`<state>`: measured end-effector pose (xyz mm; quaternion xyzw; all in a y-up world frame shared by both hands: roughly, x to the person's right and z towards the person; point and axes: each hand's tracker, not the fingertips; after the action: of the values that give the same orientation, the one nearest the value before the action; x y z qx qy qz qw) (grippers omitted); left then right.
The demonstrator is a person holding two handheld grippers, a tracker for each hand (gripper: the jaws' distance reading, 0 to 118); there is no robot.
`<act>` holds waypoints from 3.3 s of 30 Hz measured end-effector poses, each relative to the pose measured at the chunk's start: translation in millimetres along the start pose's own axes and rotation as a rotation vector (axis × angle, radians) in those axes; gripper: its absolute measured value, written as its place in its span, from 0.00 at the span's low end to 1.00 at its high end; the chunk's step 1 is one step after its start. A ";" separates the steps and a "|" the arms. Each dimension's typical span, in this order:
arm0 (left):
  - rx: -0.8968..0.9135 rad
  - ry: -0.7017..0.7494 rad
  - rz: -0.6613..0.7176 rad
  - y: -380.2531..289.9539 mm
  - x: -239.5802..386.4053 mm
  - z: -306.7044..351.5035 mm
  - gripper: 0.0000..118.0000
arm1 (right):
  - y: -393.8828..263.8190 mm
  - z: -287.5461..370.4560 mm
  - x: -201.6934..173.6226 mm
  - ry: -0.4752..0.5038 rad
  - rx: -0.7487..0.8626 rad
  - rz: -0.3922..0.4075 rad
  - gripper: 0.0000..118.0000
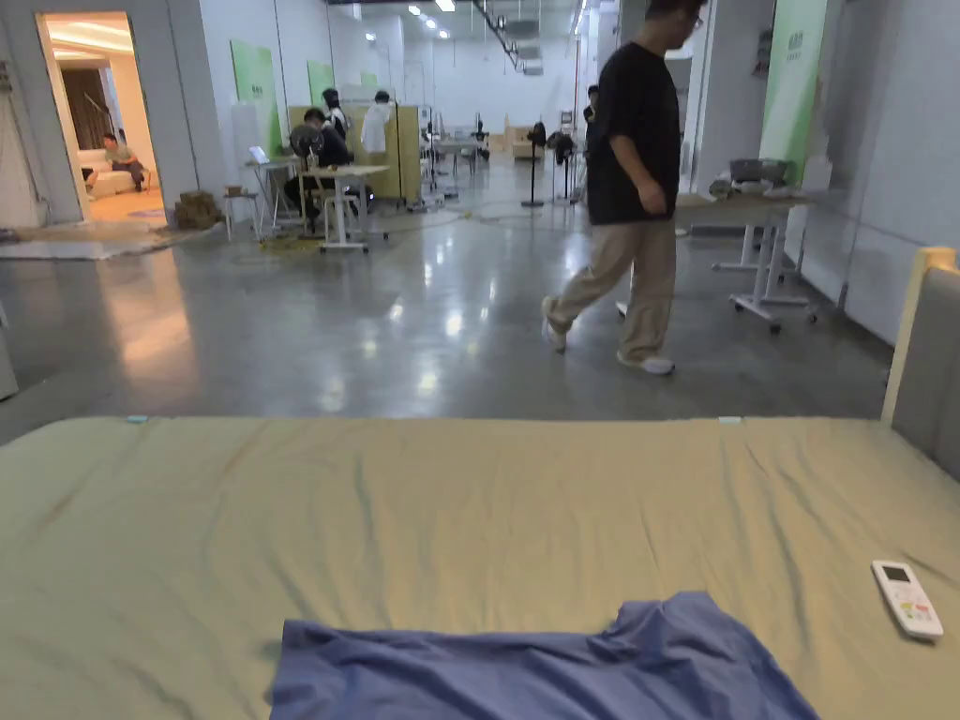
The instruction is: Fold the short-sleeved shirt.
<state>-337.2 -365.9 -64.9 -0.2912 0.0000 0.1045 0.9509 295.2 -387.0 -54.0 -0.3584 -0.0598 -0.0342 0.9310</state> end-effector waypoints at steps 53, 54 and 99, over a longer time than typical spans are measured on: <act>0.002 0.181 -0.055 9.6 6.4 1.2 0.57 | 40.9 118.1 -105.8 0.204 0.356 0.062 0.00; -0.035 0.185 -0.053 1.7 0.4 -13.1 0.57 | 39.6 115.8 -106.1 0.204 0.344 0.062 0.00; -0.320 0.203 -0.234 -16.8 23.2 -82.8 0.08 | 6.1 -48.3 -11.2 0.046 0.047 0.069 0.30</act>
<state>-306.2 -420.7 -125.8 -0.4453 0.0453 -0.0378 0.8934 288.9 -414.7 -95.2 -0.3373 -0.0271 -0.0090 0.9410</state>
